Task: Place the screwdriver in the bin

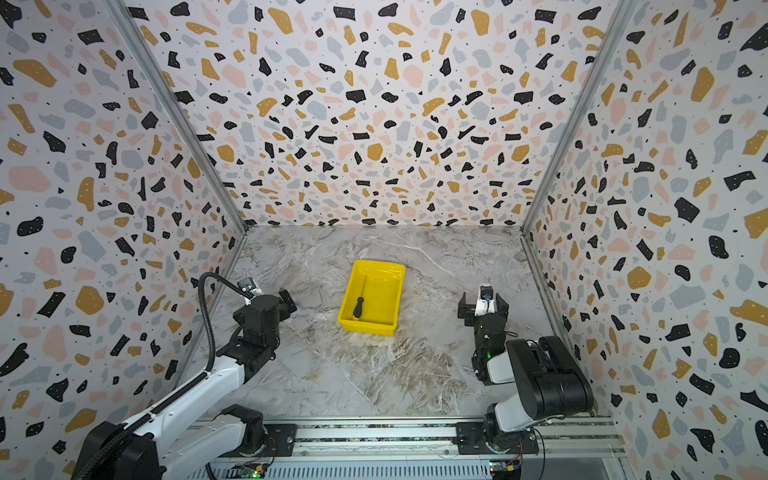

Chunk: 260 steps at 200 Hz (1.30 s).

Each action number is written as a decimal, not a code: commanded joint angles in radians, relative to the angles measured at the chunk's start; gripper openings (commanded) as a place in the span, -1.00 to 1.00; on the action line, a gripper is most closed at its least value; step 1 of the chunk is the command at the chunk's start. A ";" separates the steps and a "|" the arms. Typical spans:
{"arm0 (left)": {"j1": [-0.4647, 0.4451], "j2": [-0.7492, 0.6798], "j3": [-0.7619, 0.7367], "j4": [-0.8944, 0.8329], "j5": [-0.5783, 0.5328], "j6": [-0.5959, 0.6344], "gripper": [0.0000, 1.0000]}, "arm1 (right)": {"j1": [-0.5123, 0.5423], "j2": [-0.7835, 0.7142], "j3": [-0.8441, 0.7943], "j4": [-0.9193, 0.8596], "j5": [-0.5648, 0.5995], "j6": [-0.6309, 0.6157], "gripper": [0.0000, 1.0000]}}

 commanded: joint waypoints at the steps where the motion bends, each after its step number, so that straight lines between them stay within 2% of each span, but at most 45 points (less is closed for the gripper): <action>1: -0.002 0.004 -0.147 0.363 -0.034 0.318 1.00 | -0.004 -0.005 0.014 -0.001 -0.005 0.008 0.98; 7: -0.002 0.009 -0.191 0.462 -0.019 0.372 1.00 | -0.004 -0.005 0.015 -0.001 -0.005 0.007 0.98; 21: -0.001 0.020 -0.253 0.593 -0.039 0.391 0.99 | -0.005 -0.005 0.014 0.000 -0.005 0.006 0.98; 63: 0.000 0.105 -0.274 0.684 0.066 0.412 1.00 | -0.006 -0.005 0.015 -0.004 -0.008 0.008 0.98; 87: 0.004 0.174 -0.288 0.783 0.025 0.355 0.99 | -0.005 -0.005 0.015 -0.006 -0.010 0.008 0.98; 135: 0.012 0.246 -0.335 0.934 -0.009 0.343 1.00 | -0.008 -0.005 0.017 -0.008 -0.013 0.008 0.98; 160: 0.022 0.267 -0.326 0.938 0.040 0.355 1.00 | -0.008 -0.005 0.017 -0.007 -0.013 0.008 0.98; 170: 0.042 0.284 -0.321 0.920 0.092 0.344 0.99 | -0.008 -0.005 0.017 -0.007 -0.013 0.008 0.98; 186: 0.061 0.380 -0.347 1.110 0.083 0.344 0.99 | -0.008 -0.005 0.017 -0.007 -0.014 0.008 0.98; 203: 0.071 0.311 -0.308 0.916 0.115 0.317 0.99 | -0.008 -0.006 0.017 -0.007 -0.014 0.008 0.98; 218: 0.074 0.342 -0.330 1.010 0.109 0.324 0.99 | -0.008 -0.005 0.016 -0.007 -0.014 0.008 0.98; 233: 0.073 0.315 -0.314 0.937 0.115 0.318 1.00 | -0.008 -0.006 0.017 -0.007 -0.013 0.010 0.98; 260: 0.074 0.319 -0.317 0.949 0.114 0.320 1.00 | -0.008 -0.005 0.017 -0.008 -0.013 0.011 0.98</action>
